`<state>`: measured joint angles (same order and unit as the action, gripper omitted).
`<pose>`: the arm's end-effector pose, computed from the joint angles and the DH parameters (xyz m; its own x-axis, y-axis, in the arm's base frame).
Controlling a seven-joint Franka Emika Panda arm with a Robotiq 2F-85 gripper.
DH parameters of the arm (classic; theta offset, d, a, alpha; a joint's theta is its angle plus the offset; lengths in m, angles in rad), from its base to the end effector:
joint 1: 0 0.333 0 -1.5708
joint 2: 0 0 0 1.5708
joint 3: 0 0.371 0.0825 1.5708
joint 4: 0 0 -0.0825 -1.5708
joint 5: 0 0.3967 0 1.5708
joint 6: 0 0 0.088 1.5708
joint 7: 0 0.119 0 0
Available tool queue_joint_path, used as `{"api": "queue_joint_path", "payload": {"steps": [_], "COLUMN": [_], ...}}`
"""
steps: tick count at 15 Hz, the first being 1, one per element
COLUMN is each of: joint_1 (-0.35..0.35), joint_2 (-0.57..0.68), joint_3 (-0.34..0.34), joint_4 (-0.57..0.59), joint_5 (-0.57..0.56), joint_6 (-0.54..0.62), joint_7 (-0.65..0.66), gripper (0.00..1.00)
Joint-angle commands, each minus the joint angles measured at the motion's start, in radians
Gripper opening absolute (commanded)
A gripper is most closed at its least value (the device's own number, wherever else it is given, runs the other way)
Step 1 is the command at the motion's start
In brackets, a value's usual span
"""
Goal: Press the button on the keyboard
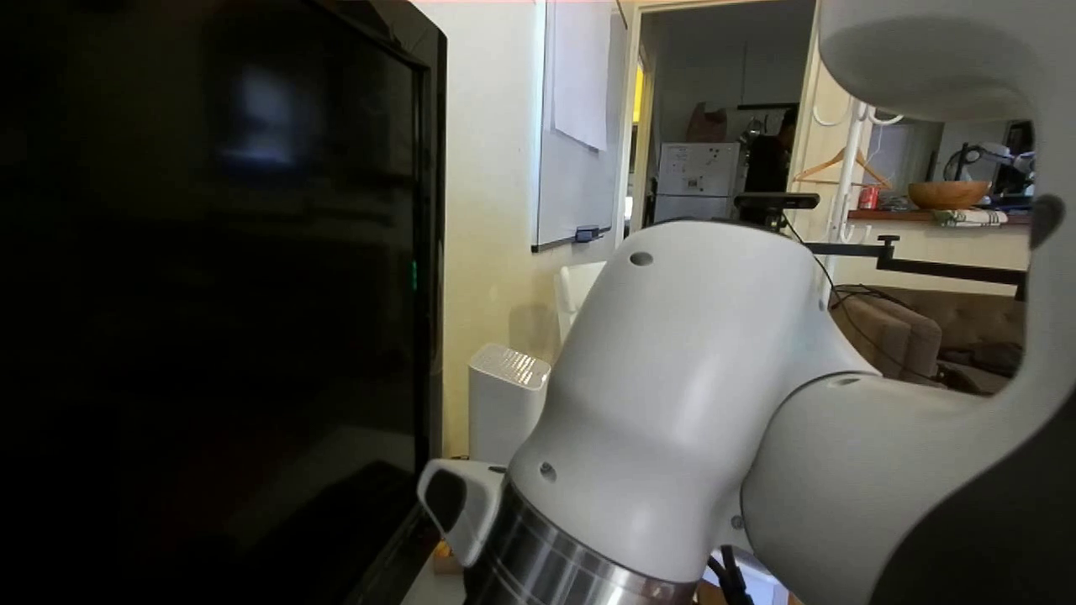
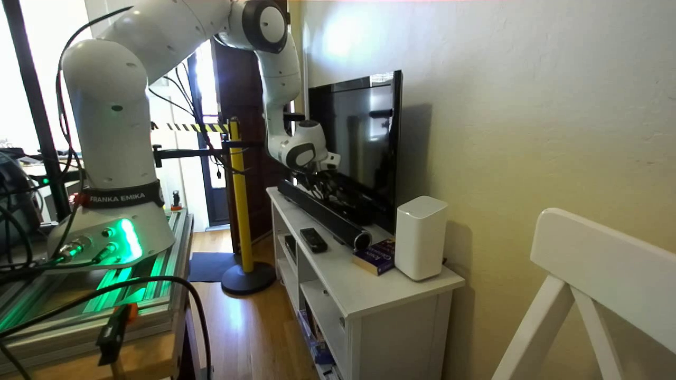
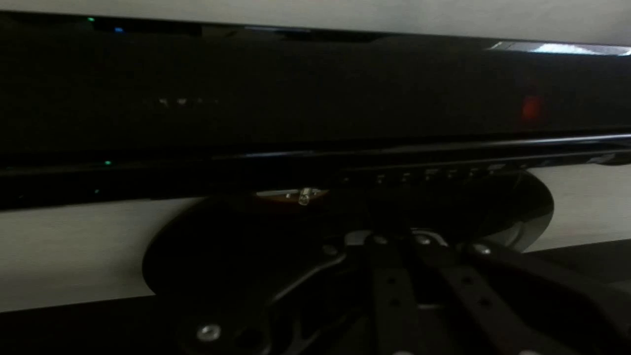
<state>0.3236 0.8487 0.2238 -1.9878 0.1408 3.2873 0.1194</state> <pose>0.5800 0.3238 0.1027 0.9163 0.1040 0.3868 0.2151 -0.9424 -0.2560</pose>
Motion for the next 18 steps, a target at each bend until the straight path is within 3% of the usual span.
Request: {"api": "queue_joint_path", "payload": {"steps": [1, 18], "joint_1": [0.002, -0.006], "joint_2": [0.037, 0.057], "joint_3": [0.004, 0.025], "joint_4": [0.040, 0.047], "joint_5": [-0.025, -0.023], "joint_6": [0.019, -0.001], "joint_7": [-0.006, -0.003], "gripper": [0.00, 0.00]}}
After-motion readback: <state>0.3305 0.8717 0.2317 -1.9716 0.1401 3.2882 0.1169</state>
